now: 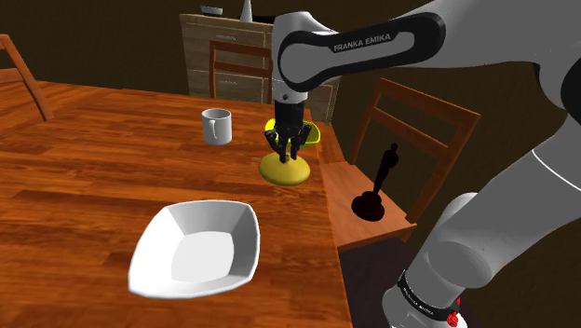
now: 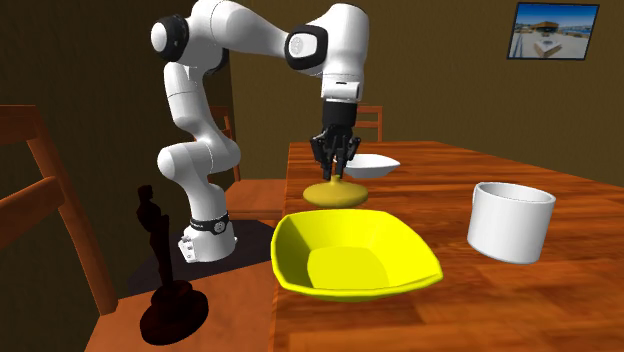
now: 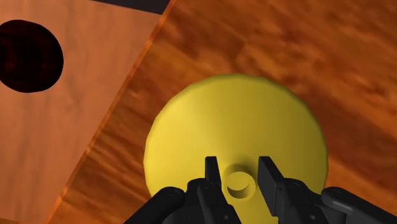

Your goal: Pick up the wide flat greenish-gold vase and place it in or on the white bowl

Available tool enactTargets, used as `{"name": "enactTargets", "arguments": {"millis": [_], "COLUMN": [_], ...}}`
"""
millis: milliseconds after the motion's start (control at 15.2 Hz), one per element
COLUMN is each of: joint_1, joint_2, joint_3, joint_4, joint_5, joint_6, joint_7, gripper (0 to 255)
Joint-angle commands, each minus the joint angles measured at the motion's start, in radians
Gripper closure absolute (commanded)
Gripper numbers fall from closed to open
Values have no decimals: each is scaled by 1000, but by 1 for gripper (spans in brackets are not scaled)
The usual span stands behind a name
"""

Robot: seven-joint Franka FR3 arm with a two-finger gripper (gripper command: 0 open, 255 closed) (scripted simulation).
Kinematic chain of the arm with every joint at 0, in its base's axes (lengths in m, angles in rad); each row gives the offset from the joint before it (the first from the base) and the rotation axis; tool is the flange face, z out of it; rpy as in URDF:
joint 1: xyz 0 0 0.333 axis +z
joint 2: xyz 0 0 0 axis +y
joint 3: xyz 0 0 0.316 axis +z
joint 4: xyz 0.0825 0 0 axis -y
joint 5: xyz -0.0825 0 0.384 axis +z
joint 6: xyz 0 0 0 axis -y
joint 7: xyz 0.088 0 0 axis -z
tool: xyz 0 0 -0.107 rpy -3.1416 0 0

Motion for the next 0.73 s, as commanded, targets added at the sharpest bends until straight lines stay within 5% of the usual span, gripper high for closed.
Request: {"name": "enactTargets", "arguments": {"millis": [0, 660], "joint_1": [0, -2], "joint_2": [-4, -9], "joint_3": [-1, -5], "joint_4": [20, 150], "joint_5": [0, -1], "joint_6": [-25, -159], "joint_7": [-1, -4], "gripper": [255, 255]}}
